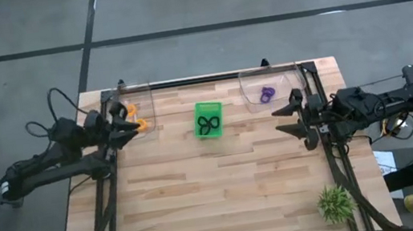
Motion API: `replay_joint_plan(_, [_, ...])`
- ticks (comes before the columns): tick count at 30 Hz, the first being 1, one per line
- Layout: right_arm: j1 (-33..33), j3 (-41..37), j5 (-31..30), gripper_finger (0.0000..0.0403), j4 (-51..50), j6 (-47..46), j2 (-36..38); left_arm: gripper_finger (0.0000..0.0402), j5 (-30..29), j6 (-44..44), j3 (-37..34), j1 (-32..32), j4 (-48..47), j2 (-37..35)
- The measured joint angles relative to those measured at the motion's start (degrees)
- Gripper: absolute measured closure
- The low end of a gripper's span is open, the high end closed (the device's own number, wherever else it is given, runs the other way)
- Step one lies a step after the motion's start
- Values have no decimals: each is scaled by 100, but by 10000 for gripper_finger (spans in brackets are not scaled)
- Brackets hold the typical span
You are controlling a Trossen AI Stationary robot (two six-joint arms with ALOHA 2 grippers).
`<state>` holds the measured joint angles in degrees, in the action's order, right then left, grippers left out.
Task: Sort spring keychains
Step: Return to Home Position
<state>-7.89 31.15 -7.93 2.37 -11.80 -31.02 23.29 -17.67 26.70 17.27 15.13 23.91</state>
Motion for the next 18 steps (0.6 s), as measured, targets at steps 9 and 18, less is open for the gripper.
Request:
replay_joint_plan(9, [-14, -1256, 5, 177, 699, 733, 775, 314, -304, -394, -1089, -176, 771, -64])
replay_joint_plan(18, [-10, -2158, 33, 177, 1318, 1068, 1524, 314, -543, -173, -1950, -224, 1872, -82])
